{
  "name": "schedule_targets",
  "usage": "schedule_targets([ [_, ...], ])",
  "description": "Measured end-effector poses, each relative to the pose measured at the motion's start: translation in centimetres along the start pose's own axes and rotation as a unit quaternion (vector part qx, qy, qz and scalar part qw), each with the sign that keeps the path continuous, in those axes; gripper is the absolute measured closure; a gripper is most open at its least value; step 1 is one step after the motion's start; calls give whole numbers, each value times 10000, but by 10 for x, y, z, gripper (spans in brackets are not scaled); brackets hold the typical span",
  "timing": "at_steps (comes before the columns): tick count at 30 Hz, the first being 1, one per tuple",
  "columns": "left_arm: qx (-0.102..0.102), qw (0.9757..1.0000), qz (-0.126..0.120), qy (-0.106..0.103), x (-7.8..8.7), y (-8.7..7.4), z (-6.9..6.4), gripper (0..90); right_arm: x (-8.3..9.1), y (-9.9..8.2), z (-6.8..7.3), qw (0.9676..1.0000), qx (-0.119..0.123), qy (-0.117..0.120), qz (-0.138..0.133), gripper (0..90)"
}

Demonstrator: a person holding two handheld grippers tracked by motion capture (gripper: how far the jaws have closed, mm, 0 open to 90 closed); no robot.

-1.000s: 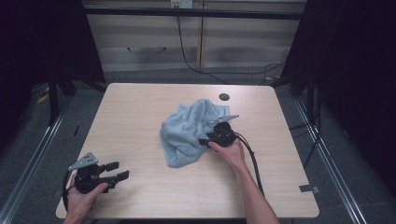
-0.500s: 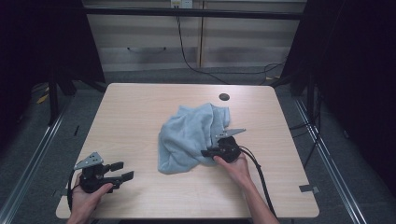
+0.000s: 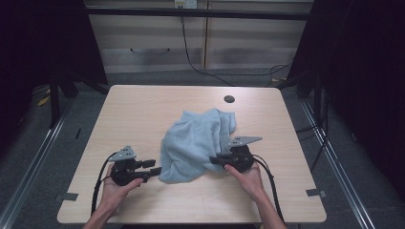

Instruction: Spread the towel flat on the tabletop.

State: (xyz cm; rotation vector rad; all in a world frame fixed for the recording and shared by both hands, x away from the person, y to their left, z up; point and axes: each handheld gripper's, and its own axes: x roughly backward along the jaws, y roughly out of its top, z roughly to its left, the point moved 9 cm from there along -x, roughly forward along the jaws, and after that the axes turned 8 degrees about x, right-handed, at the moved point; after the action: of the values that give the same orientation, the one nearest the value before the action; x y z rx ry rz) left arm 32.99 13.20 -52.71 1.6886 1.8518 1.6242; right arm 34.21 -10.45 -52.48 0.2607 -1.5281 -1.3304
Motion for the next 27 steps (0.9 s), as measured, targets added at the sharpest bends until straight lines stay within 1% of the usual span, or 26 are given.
schedule_targets([
  [1,-17,10000,64,29,-5,-1,0,567,2,0,-1,10000,1,0,-38,838],
  [2,-42,9999,127,-9,-10,-1,-1,555,2,0,-1,10000,-5,-10,-40,837],
  [4,-4,9997,217,-70,-22,-2,-3,510,3,-1,-1,10000,23,-13,-46,838],
  [6,111,9996,251,-68,-35,-1,-4,462,3,0,-2,10000,-10,-32,-70,838],
  [7,228,9992,320,66,-47,-2,-1,467,4,0,-2,9999,-2,-43,-102,838],
  [8,228,9992,320,66,-47,-2,-1,530,5,1,-3,9999,-12,-47,-111,838],
  [9,174,9991,388,1,-52,-4,-2,595,6,1,-4,9999,-3,-75,-138,838],
  [10,128,9988,479,56,-55,-8,-1,699,8,1,-4,9998,-26,-84,-151,839],
  [11,92,9985,529,-69,-56,-11,-3,770,10,1,-4,9998,-33,-88,-175,840],
  [12,50,9986,523,-92,-55,-11,-4,795,12,1,-5,9998,-33,-92,-186,841],
  [13,72,9988,490,-36,-53,-10,-3,806,14,0,-6,9998,-37,-105,-173,841],
  [14,72,9991,422,9,-46,-6,-2,809,16,0,-7,9998,-41,-121,-179,842],
  [15,72,9991,422,9,-46,-6,-2,812,16,0,-7,9998,-41,-121,-179,842],
  [16,67,9993,381,-4,-41,-4,-2,812,18,0,-8,9997,-43,-136,-193,844],
  [17,72,9994,333,-28,-34,-1,-2,815,25,1,-7,9995,-19,-152,-263,848],
  [18,103,9996,250,-34,-26,2,-2,815,25,1,-7,9995,-19,-152,-263,848],
  [19,114,9998,139,-89,-17,5,-4,816,29,2,-6,9994,-19,-176,-298,848],
  [20,35,9999,79,-74,-8,7,-5,817,35,3,-6,9992,3,-211,-342,848],
  [21,-28,10000,34,-52,2,8,-6,817,46,4,-4,9988,36,-288,-382,848],
  [22,-71,10000,-12,-40,12,8,-6,817,51,4,-2,9987,56,-312,-395,849],
  [23,-62,9999,-68,-66,21,7,-7,817,51,4,-2,9987,56,-312,-395,849],
  [24,-3,9998,-121,-174,29,6,-8,817,61,3,6,9988,94,-214,-427,848],
  [25,-9,9996,-158,-252,35,4,-11,818,64,2,13,9989,100,-145,-436,848],
  [26,-49,9996,-144,-249,38,1,-14,818,65,0,19,9991,178,-133,-375,848],
  [27,-81,9997,-55,-225,39,-4,-19,818,65,0,19,9991,178,-133,-375,848],
])
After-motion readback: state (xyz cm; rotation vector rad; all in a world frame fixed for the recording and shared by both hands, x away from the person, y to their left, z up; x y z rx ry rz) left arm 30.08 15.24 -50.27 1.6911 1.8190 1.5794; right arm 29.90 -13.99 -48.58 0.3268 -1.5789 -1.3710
